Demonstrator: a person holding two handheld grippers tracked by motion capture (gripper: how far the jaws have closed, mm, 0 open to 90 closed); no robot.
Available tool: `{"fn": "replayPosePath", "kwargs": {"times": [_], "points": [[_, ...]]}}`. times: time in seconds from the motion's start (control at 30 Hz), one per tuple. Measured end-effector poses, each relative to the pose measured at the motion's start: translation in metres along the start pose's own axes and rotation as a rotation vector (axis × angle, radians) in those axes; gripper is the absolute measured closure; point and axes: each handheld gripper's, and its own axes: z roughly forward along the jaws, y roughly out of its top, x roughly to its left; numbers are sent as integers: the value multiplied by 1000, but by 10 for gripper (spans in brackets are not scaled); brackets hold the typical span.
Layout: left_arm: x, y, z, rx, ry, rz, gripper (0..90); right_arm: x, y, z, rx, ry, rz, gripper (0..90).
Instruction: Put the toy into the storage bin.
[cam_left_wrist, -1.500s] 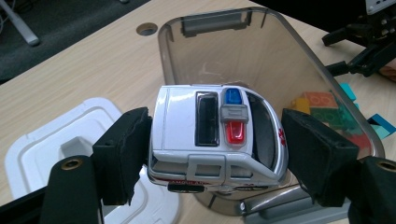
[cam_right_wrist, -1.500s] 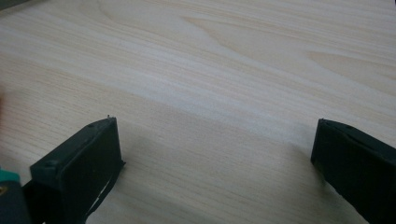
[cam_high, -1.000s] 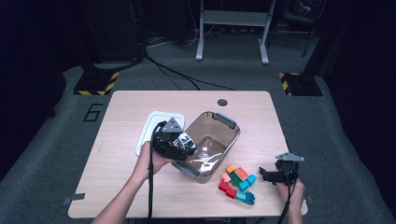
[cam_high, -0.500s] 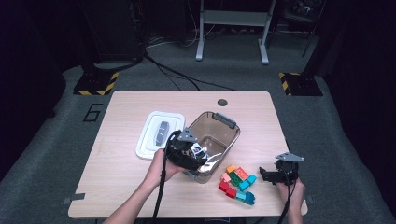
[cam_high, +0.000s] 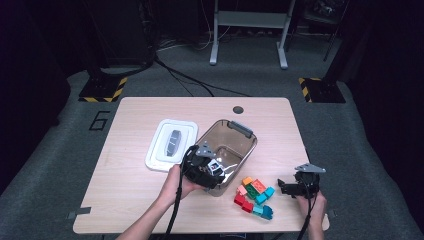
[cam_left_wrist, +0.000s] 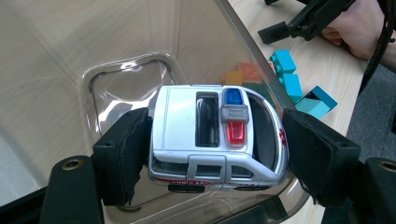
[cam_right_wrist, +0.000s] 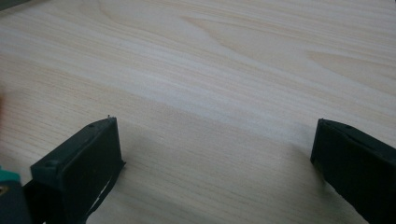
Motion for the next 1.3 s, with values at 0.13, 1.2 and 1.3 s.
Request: {"fn": "replayPosePath", "kwargs": {"times": [0.13,1.2,1.3], "points": [[0,-1,0,9,6,-10,257,0,0,0,-1,0,-2,10],[16,-19,-43,-71,76,-45,117,0,0,0,0,-2,-2,12],[23,-28,-55,-91,102,-71,110,0,0,0,-1,2,-5,12]]}}
